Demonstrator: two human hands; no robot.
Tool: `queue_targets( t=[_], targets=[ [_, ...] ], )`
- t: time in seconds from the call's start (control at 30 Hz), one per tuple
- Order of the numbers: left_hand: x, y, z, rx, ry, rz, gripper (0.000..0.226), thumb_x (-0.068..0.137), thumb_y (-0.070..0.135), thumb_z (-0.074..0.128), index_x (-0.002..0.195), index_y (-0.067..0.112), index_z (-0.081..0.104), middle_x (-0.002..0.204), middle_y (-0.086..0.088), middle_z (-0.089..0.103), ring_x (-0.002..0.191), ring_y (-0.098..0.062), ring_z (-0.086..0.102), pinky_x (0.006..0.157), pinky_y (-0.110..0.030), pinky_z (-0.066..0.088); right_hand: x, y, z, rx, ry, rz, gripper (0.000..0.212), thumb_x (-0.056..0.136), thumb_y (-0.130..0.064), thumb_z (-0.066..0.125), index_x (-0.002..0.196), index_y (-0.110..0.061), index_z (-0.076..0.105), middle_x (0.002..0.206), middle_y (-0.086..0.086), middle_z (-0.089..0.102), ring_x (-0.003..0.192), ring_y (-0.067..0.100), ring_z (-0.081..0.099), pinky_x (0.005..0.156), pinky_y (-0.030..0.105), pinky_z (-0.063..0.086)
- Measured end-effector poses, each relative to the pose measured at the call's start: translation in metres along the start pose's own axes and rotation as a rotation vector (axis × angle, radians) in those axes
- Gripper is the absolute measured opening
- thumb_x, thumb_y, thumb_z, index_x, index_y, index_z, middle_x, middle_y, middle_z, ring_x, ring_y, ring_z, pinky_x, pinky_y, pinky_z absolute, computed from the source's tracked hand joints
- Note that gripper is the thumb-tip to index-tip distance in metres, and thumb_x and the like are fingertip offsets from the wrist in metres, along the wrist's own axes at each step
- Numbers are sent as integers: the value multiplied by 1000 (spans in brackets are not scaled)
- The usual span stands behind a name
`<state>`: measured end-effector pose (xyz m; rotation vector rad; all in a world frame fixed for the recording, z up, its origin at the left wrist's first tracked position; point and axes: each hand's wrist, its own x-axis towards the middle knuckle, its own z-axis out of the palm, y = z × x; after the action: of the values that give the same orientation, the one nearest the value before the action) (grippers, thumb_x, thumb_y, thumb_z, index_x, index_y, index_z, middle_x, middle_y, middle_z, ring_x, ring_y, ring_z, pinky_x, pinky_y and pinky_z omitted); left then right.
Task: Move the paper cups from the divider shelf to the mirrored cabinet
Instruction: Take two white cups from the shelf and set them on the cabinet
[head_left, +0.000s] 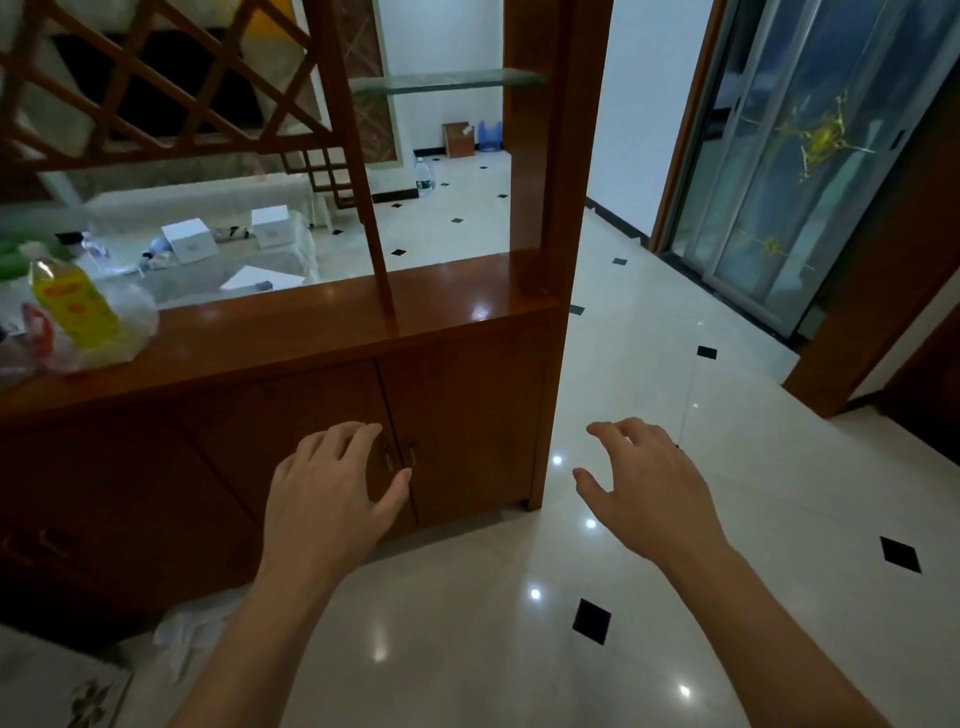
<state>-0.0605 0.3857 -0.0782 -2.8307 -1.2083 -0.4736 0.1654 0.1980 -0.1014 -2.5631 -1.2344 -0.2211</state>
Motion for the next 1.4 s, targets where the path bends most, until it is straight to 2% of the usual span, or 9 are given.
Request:
queue_targets(
  t=[0.23, 0.57, 0.7, 0.87, 1.13, 1.23, 1.4],
  targets=[
    [109, 6, 40, 18, 10, -26, 60, 85, 60, 47, 133, 23, 52, 131, 1, 57, 120, -22, 52, 91, -41, 48, 122, 18, 37, 31, 2, -52, 52, 86, -53, 53, 130, -24, 53, 125, 2, 59, 113, 22, 55, 85, 35, 47],
    [288, 35, 78, 46, 25, -161, 65, 86, 64, 42, 140, 28, 43, 142, 2, 49, 130, -21, 44, 103, -43, 42, 333, 62, 74, 125, -10, -146, 51, 86, -54, 53, 129, -27, 51, 124, -1, 58, 112, 21, 55, 90, 38, 49],
    [331, 36, 85, 48, 35, -201, 64, 85, 64, 46, 138, 27, 47, 139, 2, 52, 128, -20, 47, 101, -40, 43, 393, 62, 81, 155, -44, -183, 53, 87, -56, 50, 132, -28, 50, 128, -3, 56, 115, 19, 53, 96, 39, 47],
    [367, 26, 83, 31, 64, -247, 64, 84, 64, 47, 136, 27, 48, 137, 1, 54, 126, -21, 49, 99, -42, 43, 446, 56, 77, 161, -25, -226, 53, 86, -54, 51, 131, -26, 52, 127, -2, 58, 113, 20, 54, 94, 40, 49],
    [419, 16, 29, 52, 302, -216, 52, 86, 57, 49, 125, 22, 54, 126, -6, 61, 111, -27, 57, 86, -42, 49, 501, 30, 18, 170, 118, -274, 49, 87, -52, 53, 129, -25, 53, 129, 0, 58, 115, 20, 53, 95, 40, 47],
    [439, 11, -2, 59, 409, -172, 57, 83, 55, 48, 125, 17, 57, 126, -6, 61, 112, -26, 56, 88, -41, 47, 518, 20, -19, 195, 213, -294, 51, 86, -49, 57, 130, -24, 53, 129, 1, 58, 113, 22, 53, 92, 39, 47],
    [472, 8, -65, 92, 613, -51, 57, 83, 50, 51, 127, 15, 56, 126, -6, 60, 113, -26, 53, 92, -40, 44, 541, -2, -87, 287, 425, -353, 55, 83, -52, 52, 129, -24, 54, 125, 1, 60, 112, 23, 53, 88, 43, 49]
  ],
)
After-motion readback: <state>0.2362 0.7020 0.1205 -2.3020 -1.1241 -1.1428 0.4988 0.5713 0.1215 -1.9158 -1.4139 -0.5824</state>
